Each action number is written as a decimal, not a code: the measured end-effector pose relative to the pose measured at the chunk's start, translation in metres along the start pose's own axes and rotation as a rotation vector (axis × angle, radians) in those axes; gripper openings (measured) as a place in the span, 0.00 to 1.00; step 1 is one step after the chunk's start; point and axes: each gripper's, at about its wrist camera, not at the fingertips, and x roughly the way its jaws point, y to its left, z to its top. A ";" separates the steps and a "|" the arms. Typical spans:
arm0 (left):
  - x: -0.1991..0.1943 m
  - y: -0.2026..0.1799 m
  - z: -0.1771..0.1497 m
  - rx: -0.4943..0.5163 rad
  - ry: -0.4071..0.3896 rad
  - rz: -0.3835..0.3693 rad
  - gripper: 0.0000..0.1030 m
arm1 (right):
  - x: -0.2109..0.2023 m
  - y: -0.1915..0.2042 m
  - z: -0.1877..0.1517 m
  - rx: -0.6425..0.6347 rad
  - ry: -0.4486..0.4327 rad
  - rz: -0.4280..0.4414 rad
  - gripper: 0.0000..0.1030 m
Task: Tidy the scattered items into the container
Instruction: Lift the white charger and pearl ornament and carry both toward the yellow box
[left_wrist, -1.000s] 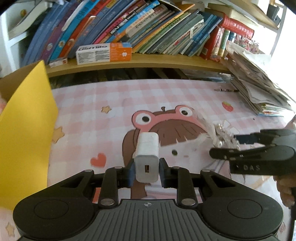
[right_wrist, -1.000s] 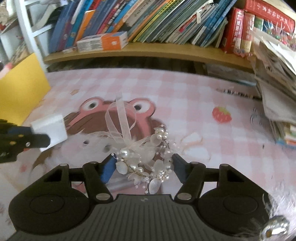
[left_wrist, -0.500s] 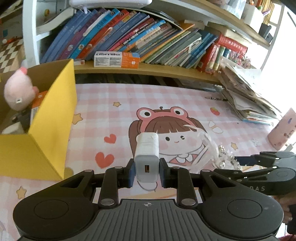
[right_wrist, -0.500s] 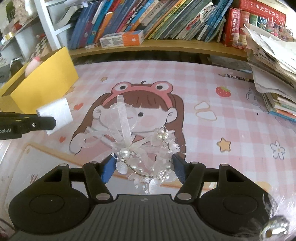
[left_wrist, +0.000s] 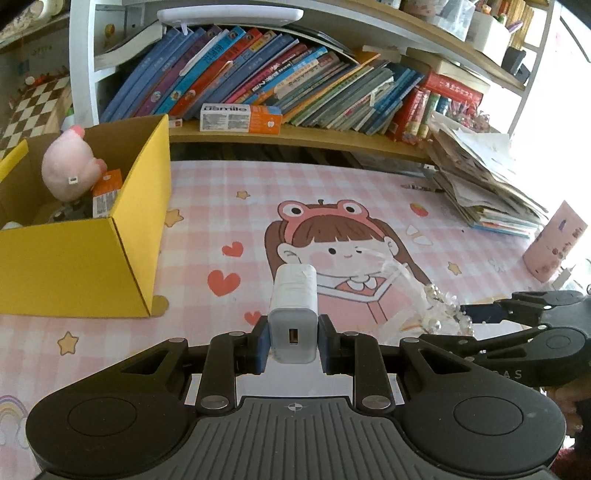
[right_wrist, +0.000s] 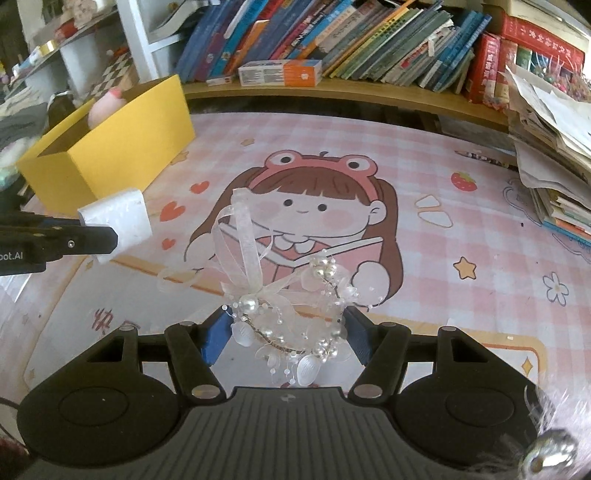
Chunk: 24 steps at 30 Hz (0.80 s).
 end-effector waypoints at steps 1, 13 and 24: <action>-0.002 0.000 -0.001 0.003 0.002 -0.004 0.24 | -0.001 0.002 -0.001 -0.002 0.001 0.000 0.61; -0.021 0.008 -0.015 0.051 0.020 -0.079 0.24 | -0.015 0.027 -0.012 0.029 0.006 -0.025 0.61; -0.052 0.069 -0.024 0.041 0.006 -0.109 0.24 | -0.014 0.093 -0.006 0.028 0.000 -0.061 0.61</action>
